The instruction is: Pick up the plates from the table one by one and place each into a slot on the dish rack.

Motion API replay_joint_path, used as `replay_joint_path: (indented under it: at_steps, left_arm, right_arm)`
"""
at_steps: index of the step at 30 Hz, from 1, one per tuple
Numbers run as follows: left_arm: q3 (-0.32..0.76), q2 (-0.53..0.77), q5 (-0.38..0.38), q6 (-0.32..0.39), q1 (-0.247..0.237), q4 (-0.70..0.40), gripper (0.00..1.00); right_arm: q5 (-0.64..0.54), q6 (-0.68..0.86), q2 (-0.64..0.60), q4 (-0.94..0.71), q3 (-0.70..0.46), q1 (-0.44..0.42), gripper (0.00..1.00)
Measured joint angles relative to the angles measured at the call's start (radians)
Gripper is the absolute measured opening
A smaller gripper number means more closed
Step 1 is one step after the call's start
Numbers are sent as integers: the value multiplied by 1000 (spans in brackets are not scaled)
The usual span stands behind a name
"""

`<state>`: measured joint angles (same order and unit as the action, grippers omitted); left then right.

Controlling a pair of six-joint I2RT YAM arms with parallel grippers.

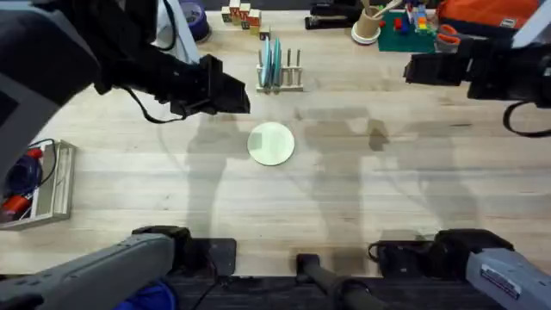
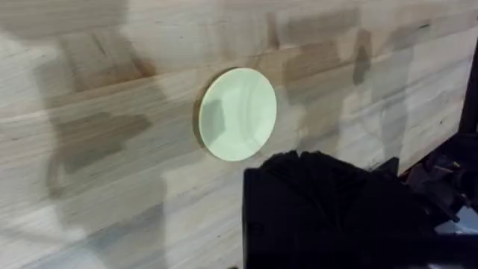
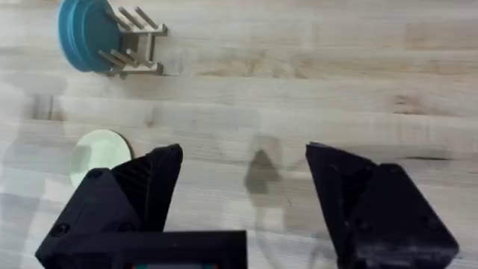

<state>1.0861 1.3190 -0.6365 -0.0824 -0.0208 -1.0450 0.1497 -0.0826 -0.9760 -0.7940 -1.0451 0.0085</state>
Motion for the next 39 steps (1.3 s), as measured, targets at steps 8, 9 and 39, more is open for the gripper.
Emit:
replay_joint_path:
  at_steps: [8,9,39]
  left_arm:
    - [-12,0,-27,5,-12,68,41]
    - [-12,0,-28,5,-16,70,40]
    - [-95,0,-15,7,-26,136,40]
  right_arm:
    - [1,0,-26,-5,0,0,995]
    - [1,0,-26,-4,0,0,995]
    - [1,0,-26,-8,0,0,995]
